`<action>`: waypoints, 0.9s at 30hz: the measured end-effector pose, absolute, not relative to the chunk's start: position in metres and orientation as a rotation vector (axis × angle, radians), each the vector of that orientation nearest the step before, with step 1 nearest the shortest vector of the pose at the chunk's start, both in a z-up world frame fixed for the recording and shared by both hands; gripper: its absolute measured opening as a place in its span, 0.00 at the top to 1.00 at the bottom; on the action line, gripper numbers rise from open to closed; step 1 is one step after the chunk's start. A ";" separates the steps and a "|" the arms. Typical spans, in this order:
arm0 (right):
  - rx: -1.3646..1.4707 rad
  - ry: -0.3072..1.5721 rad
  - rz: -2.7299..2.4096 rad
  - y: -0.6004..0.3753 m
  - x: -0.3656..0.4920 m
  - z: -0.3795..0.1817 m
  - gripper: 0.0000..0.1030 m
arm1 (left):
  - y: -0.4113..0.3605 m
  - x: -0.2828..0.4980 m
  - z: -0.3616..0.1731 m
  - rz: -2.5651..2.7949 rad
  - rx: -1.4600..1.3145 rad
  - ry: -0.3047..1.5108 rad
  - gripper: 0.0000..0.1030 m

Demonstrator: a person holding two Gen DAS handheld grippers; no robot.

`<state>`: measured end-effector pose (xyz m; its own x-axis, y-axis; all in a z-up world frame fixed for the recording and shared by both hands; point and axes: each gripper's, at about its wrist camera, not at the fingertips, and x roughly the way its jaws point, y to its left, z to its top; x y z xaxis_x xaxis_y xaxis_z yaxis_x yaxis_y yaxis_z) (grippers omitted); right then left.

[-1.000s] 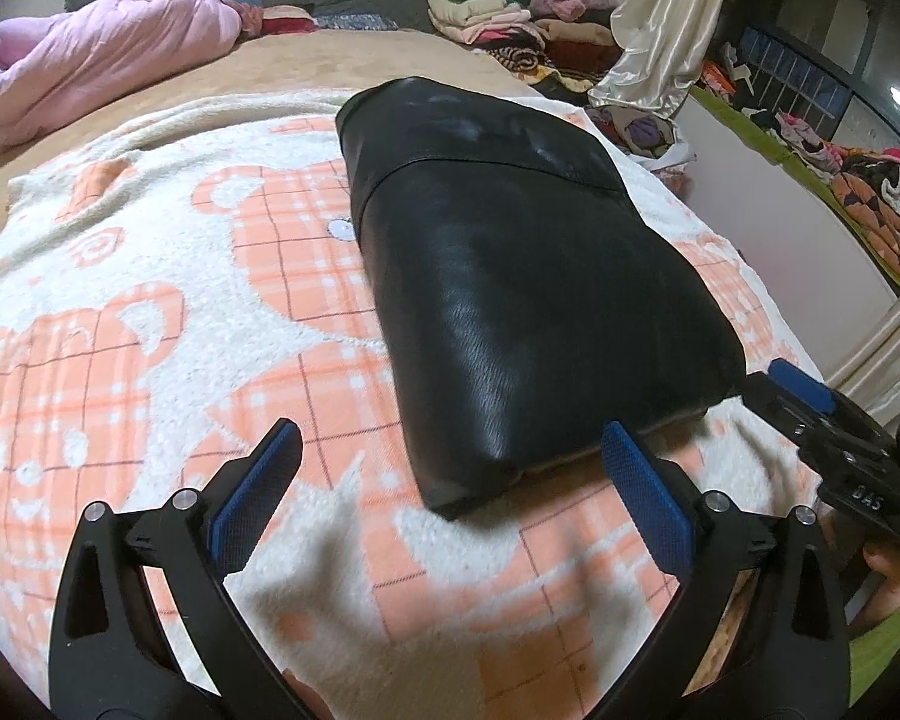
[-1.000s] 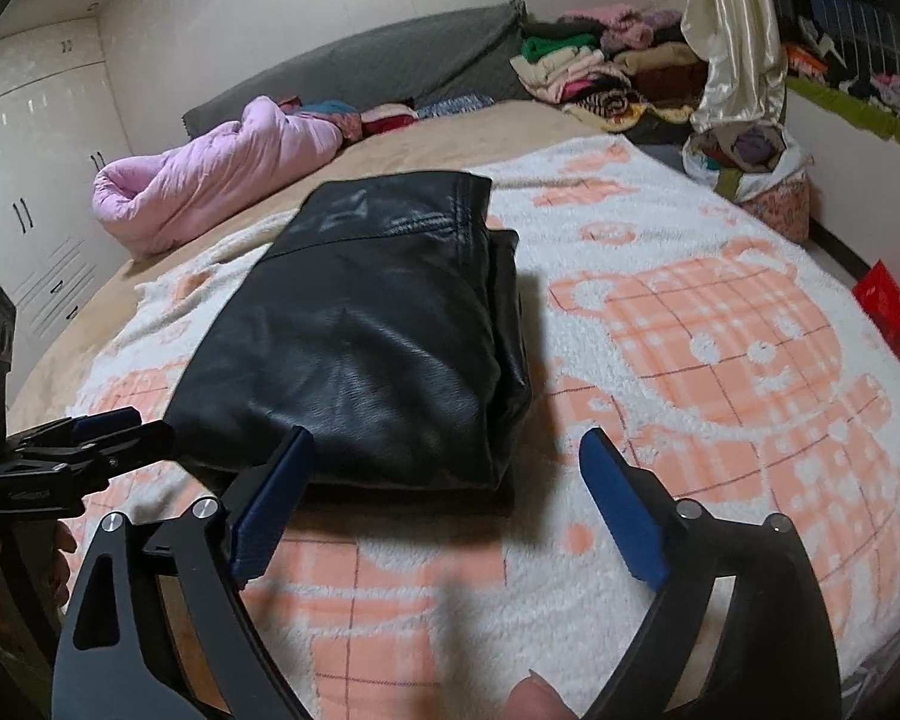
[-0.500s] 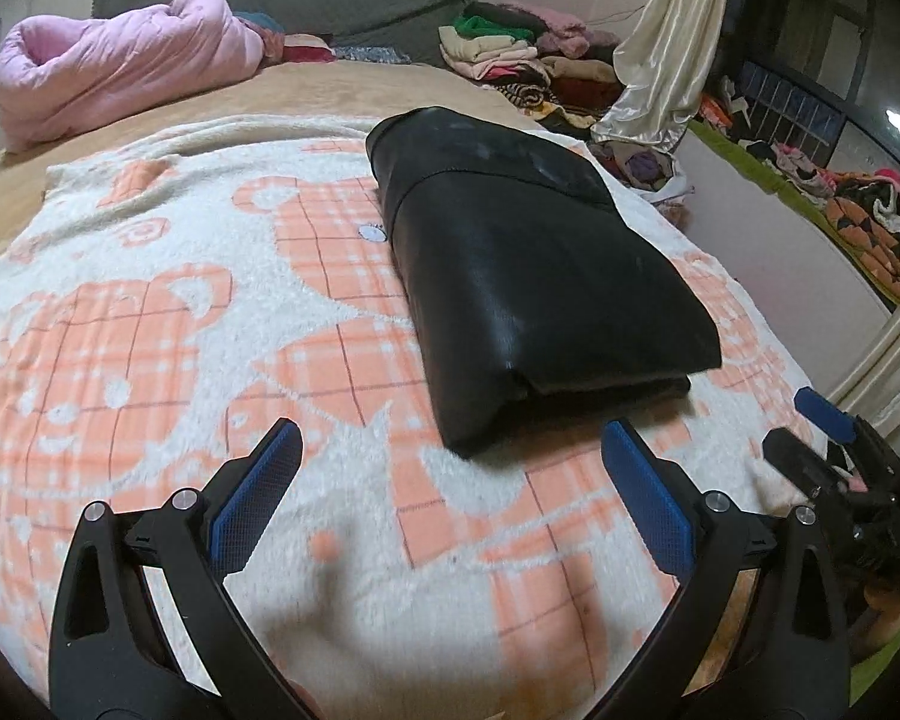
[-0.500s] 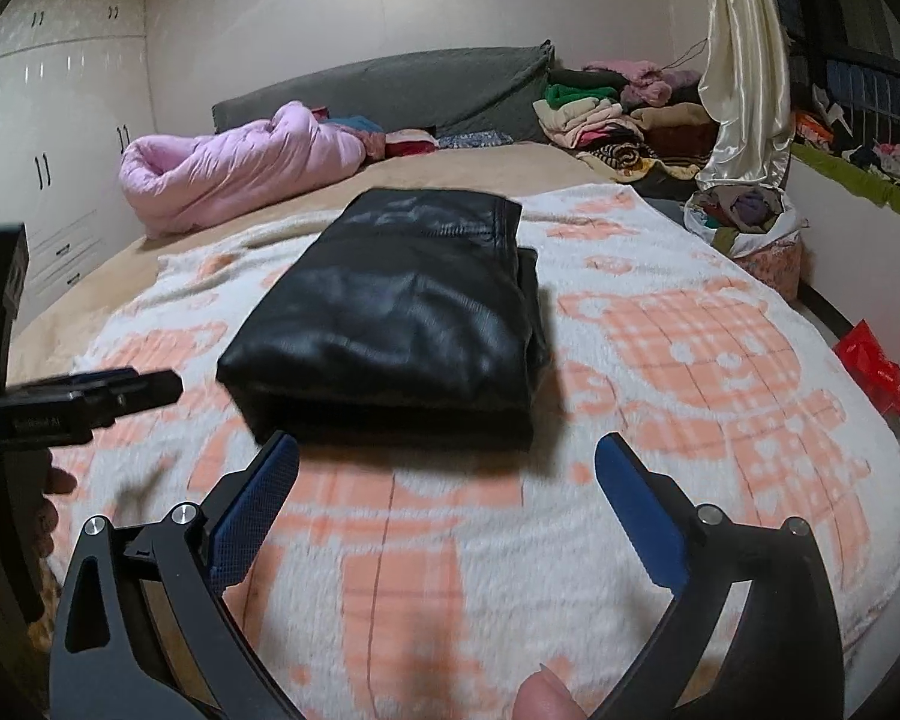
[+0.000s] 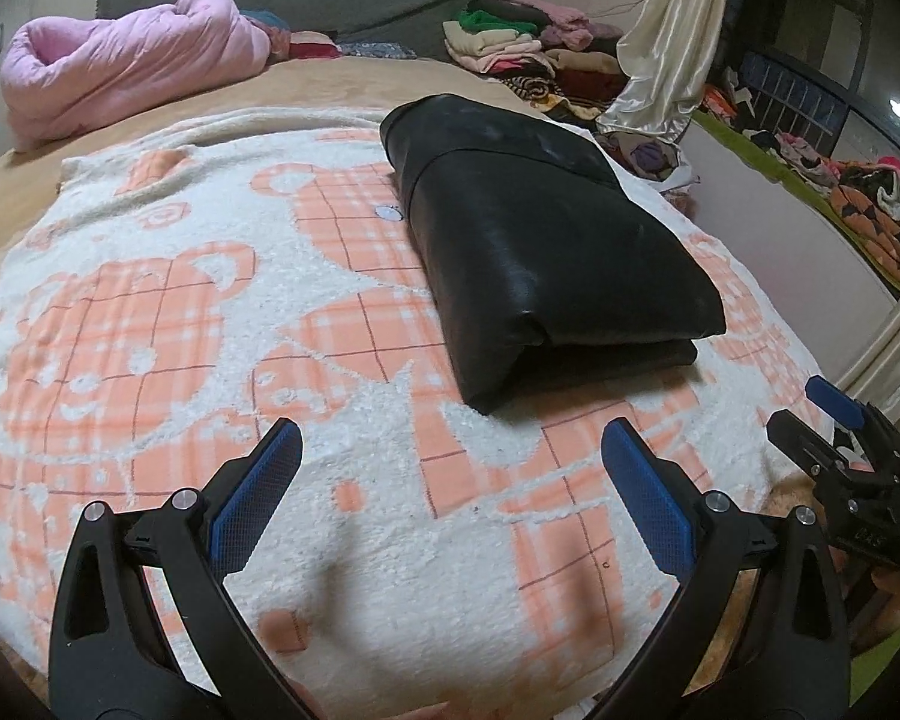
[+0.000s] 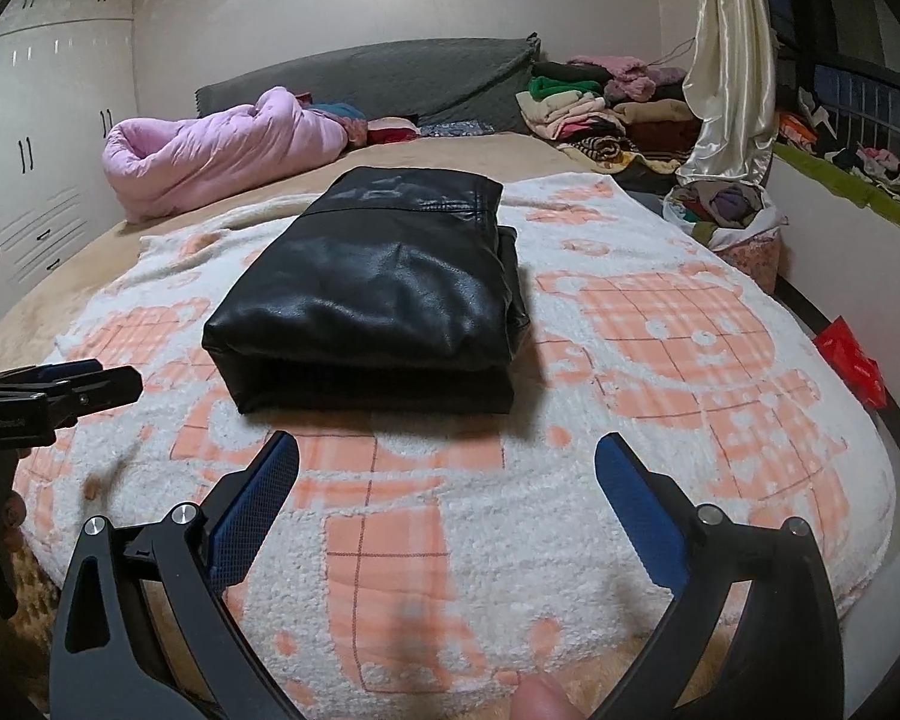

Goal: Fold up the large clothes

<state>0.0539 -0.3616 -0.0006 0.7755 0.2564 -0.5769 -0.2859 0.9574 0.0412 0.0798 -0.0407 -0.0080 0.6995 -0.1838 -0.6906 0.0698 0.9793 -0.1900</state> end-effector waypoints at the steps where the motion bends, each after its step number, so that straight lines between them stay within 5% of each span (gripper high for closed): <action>1: -0.048 0.617 0.291 -0.362 0.054 0.000 0.04 | -0.040 0.079 -0.008 -0.139 -0.153 0.784 0.09; 27: -0.058 0.623 0.285 -0.362 0.052 -0.001 0.04 | -0.040 0.076 -0.006 -0.126 -0.142 0.779 0.09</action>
